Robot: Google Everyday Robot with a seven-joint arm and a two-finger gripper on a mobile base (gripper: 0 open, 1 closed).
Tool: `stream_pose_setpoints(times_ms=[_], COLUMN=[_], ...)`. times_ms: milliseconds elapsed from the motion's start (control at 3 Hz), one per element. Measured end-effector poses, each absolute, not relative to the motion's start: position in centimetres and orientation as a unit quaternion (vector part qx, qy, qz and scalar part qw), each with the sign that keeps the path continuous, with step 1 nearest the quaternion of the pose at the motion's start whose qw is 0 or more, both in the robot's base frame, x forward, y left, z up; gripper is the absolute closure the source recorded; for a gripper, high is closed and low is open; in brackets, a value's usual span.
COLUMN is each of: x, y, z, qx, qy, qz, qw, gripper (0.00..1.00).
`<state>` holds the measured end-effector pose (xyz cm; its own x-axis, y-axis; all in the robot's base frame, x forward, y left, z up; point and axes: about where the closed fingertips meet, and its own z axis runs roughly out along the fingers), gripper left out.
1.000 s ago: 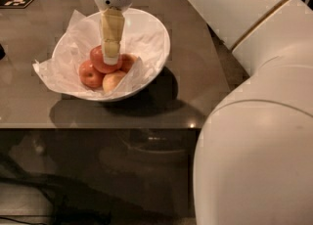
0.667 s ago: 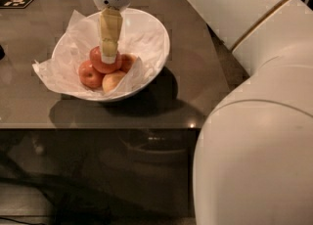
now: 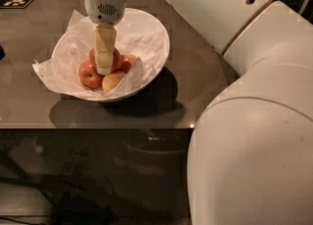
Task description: Pick apple from white bowl
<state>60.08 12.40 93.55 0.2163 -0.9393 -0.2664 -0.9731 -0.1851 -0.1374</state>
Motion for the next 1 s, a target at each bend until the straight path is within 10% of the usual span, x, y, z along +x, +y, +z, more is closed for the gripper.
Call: stream_pose_setpoints(times_ms=[1000], x=[60.3], y=[11.7], z=[89.2], qx=[-0.766], qy=[0.63], qz=[0.069], qw=[0.106], gripper=[0.0])
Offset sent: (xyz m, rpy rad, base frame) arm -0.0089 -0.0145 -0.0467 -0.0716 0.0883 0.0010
